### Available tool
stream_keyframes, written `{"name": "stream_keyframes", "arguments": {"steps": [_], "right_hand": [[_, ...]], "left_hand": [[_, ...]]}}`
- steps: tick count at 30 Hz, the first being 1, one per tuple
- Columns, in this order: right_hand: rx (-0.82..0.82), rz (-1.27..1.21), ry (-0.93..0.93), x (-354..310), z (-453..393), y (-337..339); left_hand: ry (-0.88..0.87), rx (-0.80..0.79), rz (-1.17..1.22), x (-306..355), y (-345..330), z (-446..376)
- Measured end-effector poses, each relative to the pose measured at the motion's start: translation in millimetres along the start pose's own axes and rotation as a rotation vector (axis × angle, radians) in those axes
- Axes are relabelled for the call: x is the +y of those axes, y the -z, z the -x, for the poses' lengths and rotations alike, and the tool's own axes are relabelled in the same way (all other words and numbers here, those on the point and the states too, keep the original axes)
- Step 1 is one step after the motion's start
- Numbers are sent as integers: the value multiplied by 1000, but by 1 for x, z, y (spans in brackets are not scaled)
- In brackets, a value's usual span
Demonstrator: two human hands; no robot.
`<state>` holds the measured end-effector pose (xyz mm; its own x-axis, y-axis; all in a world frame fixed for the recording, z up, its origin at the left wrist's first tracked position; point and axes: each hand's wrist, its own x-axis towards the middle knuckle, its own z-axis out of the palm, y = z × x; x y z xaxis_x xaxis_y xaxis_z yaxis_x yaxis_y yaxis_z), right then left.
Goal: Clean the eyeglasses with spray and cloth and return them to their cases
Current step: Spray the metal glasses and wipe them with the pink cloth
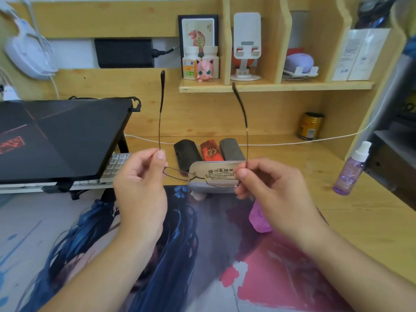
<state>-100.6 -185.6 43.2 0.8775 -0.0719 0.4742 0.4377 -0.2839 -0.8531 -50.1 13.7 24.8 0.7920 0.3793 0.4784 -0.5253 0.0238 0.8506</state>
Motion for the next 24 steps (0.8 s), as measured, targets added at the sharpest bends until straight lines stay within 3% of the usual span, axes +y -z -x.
{"name": "stream_keyframes", "arguments": {"steps": [5,8,12,15,18,21,24], "right_hand": [[210,-159,41,-2,-9,13],[289,-141,84,-2,-11,19],[342,-142,62,0,-14,24],[336,-116,78,4,-16,26],[235,-57,113,6,-19,28],[-17,-5,70,8,-21,35],[-249,233,61,18,-22,39]], "left_hand": [[29,-156,75,11,-2,3],[-25,-290,-16,18,-2,3],[88,-592,-104,21,4,-4],[114,-714,-184,17,9,-8],[182,-735,-181,16,13,-13],[230,-732,-197,16,21,-24],[299,-789,-249,17,32,-34]]}}
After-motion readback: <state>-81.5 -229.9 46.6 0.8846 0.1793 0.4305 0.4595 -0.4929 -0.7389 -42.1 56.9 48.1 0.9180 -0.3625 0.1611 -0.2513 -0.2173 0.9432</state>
